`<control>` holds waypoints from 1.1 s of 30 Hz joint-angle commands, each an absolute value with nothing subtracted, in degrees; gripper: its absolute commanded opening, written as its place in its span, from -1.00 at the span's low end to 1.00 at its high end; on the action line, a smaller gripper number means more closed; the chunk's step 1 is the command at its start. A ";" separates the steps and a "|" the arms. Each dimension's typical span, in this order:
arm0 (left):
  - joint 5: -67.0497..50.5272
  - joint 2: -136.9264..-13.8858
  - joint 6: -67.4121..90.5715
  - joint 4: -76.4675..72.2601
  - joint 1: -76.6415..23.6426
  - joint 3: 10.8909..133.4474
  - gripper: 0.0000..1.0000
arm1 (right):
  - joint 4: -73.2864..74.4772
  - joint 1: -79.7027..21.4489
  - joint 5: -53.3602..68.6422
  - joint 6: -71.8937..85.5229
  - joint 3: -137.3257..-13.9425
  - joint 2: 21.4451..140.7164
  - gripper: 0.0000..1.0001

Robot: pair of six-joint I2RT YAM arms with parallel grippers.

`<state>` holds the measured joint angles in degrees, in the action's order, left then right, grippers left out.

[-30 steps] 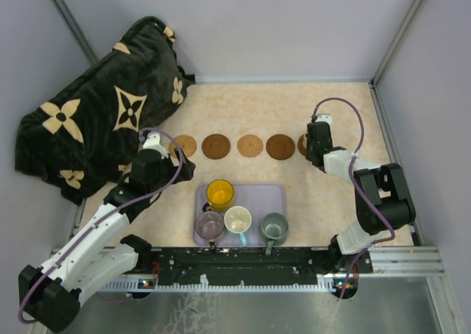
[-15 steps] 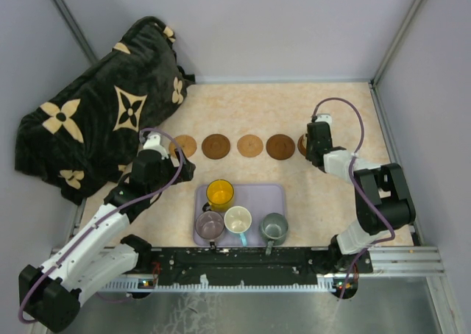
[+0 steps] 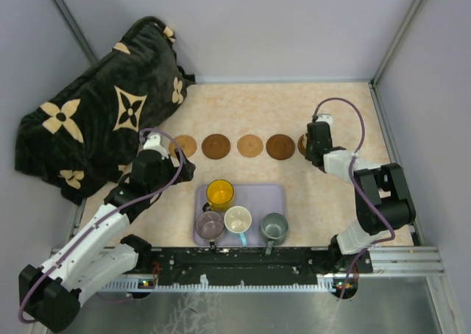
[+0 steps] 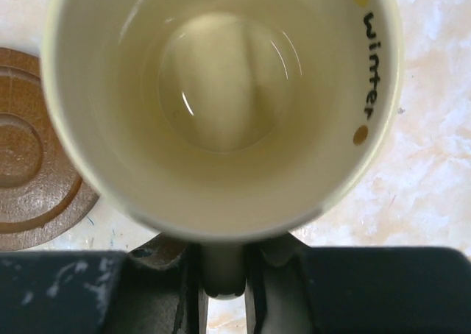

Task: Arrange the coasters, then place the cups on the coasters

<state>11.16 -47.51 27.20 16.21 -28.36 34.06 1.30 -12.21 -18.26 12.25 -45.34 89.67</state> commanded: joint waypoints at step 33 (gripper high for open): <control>11.34 -45.51 27.56 15.36 -28.48 33.77 0.92 | 22.17 -12.39 -18.61 20.80 -50.00 61.45 0.41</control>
